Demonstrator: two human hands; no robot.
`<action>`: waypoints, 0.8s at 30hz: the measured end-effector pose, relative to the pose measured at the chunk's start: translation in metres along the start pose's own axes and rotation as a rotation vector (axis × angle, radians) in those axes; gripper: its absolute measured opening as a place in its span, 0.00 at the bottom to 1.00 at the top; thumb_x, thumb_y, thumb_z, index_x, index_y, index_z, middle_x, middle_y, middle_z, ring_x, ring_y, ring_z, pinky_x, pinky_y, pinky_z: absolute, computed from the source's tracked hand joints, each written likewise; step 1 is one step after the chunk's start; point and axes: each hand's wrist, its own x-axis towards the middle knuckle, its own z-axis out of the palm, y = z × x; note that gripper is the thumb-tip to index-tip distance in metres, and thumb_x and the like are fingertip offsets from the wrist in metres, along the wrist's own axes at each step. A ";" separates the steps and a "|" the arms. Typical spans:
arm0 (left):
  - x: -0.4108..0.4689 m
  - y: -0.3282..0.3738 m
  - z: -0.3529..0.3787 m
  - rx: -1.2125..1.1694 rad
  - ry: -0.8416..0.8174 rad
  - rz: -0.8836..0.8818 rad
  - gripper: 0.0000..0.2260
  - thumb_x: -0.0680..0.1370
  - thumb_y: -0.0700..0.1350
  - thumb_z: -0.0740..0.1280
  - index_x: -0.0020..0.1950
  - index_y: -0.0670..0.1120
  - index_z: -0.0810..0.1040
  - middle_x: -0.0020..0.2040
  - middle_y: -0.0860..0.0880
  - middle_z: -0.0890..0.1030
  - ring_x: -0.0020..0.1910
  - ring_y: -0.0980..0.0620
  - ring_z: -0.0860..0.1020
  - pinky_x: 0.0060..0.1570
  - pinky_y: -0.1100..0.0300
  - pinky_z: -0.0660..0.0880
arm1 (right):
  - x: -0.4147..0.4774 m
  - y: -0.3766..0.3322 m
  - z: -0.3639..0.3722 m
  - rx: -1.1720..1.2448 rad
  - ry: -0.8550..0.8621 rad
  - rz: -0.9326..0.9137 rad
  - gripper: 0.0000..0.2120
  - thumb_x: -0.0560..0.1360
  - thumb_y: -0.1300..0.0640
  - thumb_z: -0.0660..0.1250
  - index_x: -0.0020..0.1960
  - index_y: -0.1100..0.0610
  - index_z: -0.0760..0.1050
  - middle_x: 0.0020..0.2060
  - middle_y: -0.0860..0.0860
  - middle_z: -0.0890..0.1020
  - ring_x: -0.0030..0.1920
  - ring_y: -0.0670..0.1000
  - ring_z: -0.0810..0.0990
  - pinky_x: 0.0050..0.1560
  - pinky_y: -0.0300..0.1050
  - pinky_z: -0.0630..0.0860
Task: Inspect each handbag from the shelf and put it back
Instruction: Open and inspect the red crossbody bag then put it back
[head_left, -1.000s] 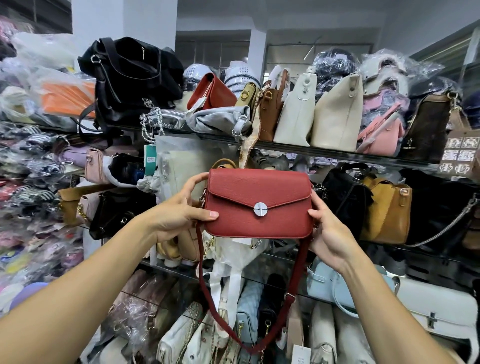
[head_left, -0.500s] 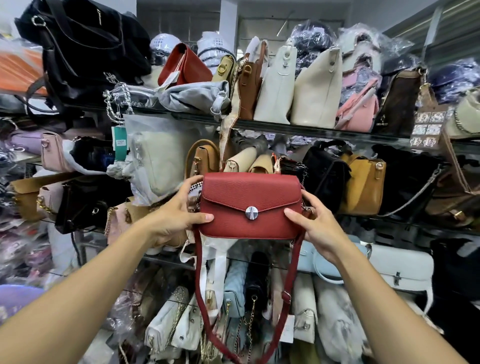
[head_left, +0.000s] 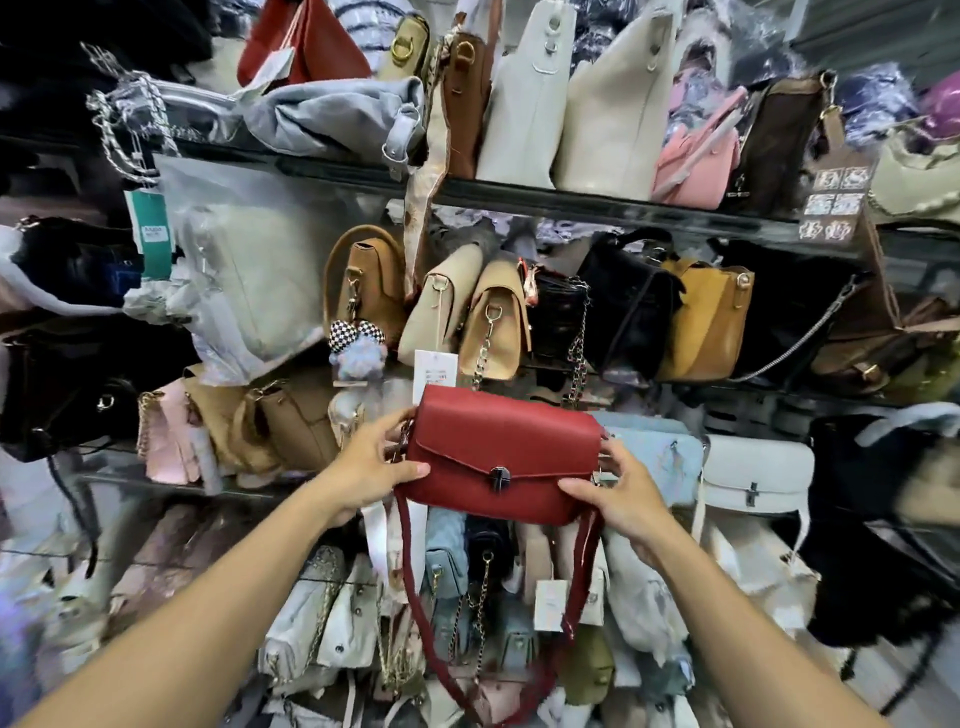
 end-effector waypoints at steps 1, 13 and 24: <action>0.004 -0.006 0.001 0.055 0.008 -0.009 0.33 0.73 0.31 0.75 0.72 0.55 0.72 0.62 0.45 0.80 0.60 0.48 0.79 0.58 0.55 0.79 | 0.003 0.005 0.002 -0.032 0.000 0.016 0.30 0.69 0.64 0.81 0.67 0.53 0.75 0.58 0.55 0.81 0.58 0.57 0.82 0.61 0.57 0.80; 0.088 -0.069 0.043 0.272 0.142 -0.101 0.21 0.73 0.34 0.76 0.60 0.53 0.80 0.56 0.50 0.84 0.60 0.46 0.81 0.65 0.47 0.75 | 0.074 0.035 0.000 -0.361 0.010 0.009 0.27 0.65 0.57 0.83 0.57 0.47 0.73 0.44 0.48 0.80 0.44 0.53 0.81 0.48 0.51 0.80; 0.133 -0.092 0.057 0.455 0.278 -0.256 0.12 0.81 0.46 0.68 0.57 0.37 0.82 0.58 0.38 0.82 0.59 0.41 0.78 0.54 0.56 0.70 | 0.115 0.053 0.025 -0.610 -0.034 -0.018 0.28 0.69 0.47 0.79 0.65 0.52 0.73 0.57 0.52 0.82 0.60 0.58 0.80 0.54 0.49 0.75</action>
